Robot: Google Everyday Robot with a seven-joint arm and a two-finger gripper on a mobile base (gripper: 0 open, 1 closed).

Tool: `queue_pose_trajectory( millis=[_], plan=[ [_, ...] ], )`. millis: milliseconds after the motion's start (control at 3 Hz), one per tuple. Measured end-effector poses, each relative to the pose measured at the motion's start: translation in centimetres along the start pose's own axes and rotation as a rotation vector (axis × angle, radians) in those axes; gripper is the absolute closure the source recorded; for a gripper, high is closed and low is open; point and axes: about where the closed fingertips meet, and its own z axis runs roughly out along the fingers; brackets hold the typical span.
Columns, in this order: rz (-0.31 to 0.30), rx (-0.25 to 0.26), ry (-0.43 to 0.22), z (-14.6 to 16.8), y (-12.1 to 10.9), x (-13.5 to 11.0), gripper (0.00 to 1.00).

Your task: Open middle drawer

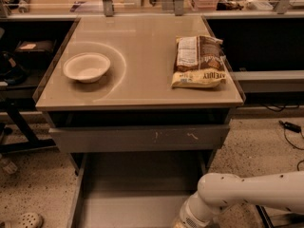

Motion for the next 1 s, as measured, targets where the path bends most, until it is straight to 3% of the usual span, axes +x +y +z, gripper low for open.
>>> queue_pose_trajectory(
  millis=[667, 1000],
  plan=[
    [0.009, -0.019, -0.002, -0.1, 1.5, 0.9, 1.00],
    [0.041, -0.030, 0.001, -0.2, 2.5, 2.8, 1.00]
  ],
)
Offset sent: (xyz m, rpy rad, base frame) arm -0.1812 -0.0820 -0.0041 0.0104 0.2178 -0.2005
